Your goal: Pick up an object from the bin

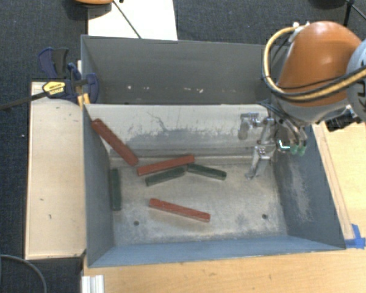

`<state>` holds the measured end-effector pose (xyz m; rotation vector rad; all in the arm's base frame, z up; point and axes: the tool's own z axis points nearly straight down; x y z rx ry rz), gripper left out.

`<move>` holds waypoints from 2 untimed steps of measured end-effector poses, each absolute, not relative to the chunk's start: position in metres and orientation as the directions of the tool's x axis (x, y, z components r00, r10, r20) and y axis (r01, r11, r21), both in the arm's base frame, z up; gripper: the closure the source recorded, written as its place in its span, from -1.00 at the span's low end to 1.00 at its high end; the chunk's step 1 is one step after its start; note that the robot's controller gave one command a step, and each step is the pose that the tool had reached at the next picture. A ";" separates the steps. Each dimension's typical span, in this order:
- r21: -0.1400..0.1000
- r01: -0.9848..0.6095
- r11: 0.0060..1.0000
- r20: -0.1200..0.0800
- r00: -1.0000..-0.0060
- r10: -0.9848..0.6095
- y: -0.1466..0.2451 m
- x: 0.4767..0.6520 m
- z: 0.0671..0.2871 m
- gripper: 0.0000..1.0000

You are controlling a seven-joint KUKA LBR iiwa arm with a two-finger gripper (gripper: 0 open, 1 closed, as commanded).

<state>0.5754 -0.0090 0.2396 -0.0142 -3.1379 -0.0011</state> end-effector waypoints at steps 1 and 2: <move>0.001 0.009 1.000 -0.004 -1.000 0.009 -0.009 0.577 0.243 -1.00; -0.001 -0.059 0.998 -0.008 -0.998 -0.059 0.033 0.580 0.210 -1.00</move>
Offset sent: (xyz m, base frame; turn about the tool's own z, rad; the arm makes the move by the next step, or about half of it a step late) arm 0.0064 0.1355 -0.1037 -0.1947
